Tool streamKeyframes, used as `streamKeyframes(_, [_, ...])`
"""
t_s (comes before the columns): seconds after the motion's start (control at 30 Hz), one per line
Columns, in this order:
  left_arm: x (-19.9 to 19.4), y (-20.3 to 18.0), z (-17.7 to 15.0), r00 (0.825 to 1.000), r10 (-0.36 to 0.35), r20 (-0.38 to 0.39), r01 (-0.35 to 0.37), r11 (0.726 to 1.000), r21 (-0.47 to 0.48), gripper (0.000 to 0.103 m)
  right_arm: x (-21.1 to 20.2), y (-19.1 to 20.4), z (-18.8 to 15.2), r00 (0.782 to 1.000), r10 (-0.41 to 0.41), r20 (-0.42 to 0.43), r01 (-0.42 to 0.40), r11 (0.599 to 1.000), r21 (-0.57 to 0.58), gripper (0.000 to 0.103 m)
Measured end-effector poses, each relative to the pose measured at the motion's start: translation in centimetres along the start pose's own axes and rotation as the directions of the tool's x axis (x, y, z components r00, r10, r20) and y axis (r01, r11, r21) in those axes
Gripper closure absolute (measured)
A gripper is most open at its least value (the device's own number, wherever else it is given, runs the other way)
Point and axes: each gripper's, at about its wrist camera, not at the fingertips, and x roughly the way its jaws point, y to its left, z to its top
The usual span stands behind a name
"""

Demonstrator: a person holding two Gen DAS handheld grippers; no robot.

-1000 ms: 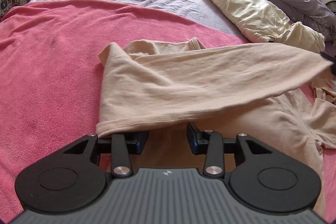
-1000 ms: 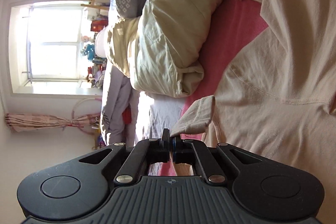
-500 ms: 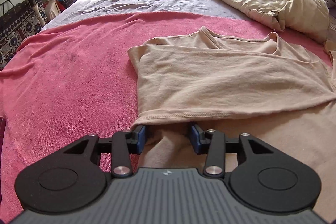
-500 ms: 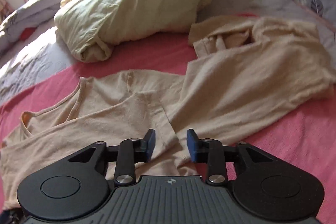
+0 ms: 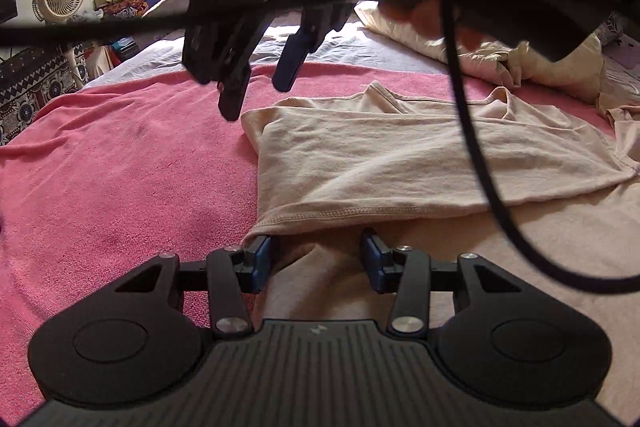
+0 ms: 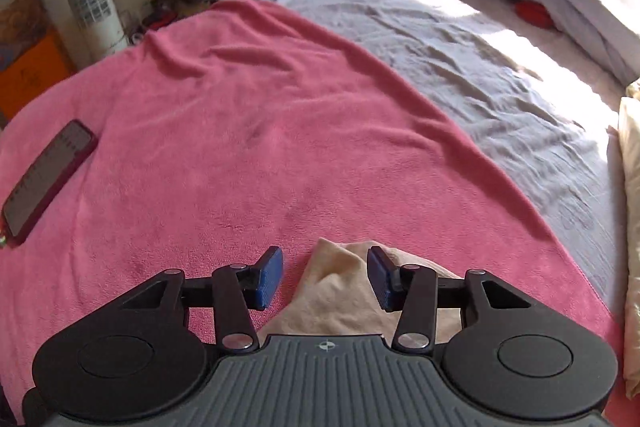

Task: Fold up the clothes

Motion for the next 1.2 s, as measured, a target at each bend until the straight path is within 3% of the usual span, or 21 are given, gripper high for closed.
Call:
streamKeyframes(0.03, [0.0,0.0,0.0,1.0,-0.001,0.003,0.001,1.0,-0.002,0.052,1.2,1.0,-0.1,0.999,-0.029,-0.042,0.028,0.999,-0.017,0.057])
streamKeyframes(0.1, [0.0,0.2,0.0,1.0,-0.008,0.006,0.008,1.0,-0.01,0.052,2.1,1.1,-0.5,0.994,-0.093,-0.063,0.095,0.995,0.038,0.072])
streamKeyframes(0.17, [0.0,0.3,0.0,1.0,-0.015,0.008,0.015,1.0,-0.017,0.052,2.3,0.6,-0.6,0.988,-0.137,-0.066,0.144,0.982,0.119,0.095])
streamKeyframes(0.27, [0.0,0.4,0.0,1.0,-0.023,0.011,0.023,0.999,-0.024,0.05,0.7,-0.6,-0.5,0.987,-0.152,-0.045,0.159,0.956,0.245,0.096])
streamKeyframes(0.37, [-0.1,0.4,0.0,1.0,-0.024,0.015,0.024,0.999,-0.025,0.049,-0.3,-0.8,-0.1,0.988,-0.156,-0.001,0.15,0.946,0.288,0.096])
streamKeyframes(0.47, [-0.2,0.3,-0.1,1.0,-0.02,0.017,0.02,1.0,-0.023,0.048,2.4,-0.9,0.0,0.989,-0.145,-0.031,0.147,0.944,0.296,0.096])
streamKeyframes(0.57, [-0.3,0.3,-0.1,1.0,-0.014,0.017,0.014,1.0,-0.019,0.047,4.1,-0.3,0.4,0.983,-0.181,0.027,0.169,0.952,0.256,0.096])
streamKeyframes(0.67, [-0.3,0.2,-0.1,1.0,-0.01,0.015,0.01,1.0,-0.012,0.047,4.4,-1.8,1.4,0.991,-0.117,0.064,0.091,0.943,0.319,0.096])
streamKeyframes(0.73, [-0.4,0.3,0.0,1.0,-0.013,0.01,0.013,1.0,-0.015,0.046,3.6,-4.3,1.5,0.994,-0.035,0.108,-0.016,0.899,0.439,0.093])
streamKeyframes(0.8, [-0.5,0.5,0.2,1.0,-0.019,-0.001,0.019,1.0,-0.018,0.045,1.2,-6.6,0.2,0.982,0.002,0.188,-0.104,0.838,0.535,0.081])
streamKeyframes(0.87, [-1.0,0.9,0.4,0.999,-0.025,-0.021,0.025,1.0,0.0,0.044,-1.7,-8.8,-1.9,0.963,0.002,0.27,-0.172,0.777,0.606,0.044])
streamKeyframes(0.9, [-1.3,1.1,0.4,0.999,-0.018,-0.036,0.018,1.0,0.004,0.044,-3.2,-9.7,-3.4,0.956,-0.016,0.294,-0.18,0.759,0.626,0.04])
streamKeyframes(0.97, [-2.1,1.7,0.4,0.998,-0.003,-0.067,0.003,1.0,0.011,0.031,-6.6,-11.8,-7.5,0.945,-0.074,0.318,-0.17,0.721,0.672,0.039])
streamKeyframes(1.07, [-3.2,3.3,0.0,0.991,0.057,-0.121,-0.057,0.998,0.006,0.026,-10.9,-14.8,-14.9,0.946,-0.192,0.26,-0.075,0.651,0.755,0.039])
streamKeyframes(1.13, [-3.7,4.0,0.1,0.985,0.104,-0.138,-0.102,0.995,0.022,0.023,-13.1,-16.3,-20.5,0.948,-0.266,0.174,0.011,0.574,0.819,0.039])
streamKeyframes(1.2, [-4.3,4.4,0.3,0.977,0.161,-0.14,-0.156,0.987,0.046,0.024,-15.2,-17.5,-26.2,0.943,-0.321,0.087,0.076,0.461,0.884,0.039])
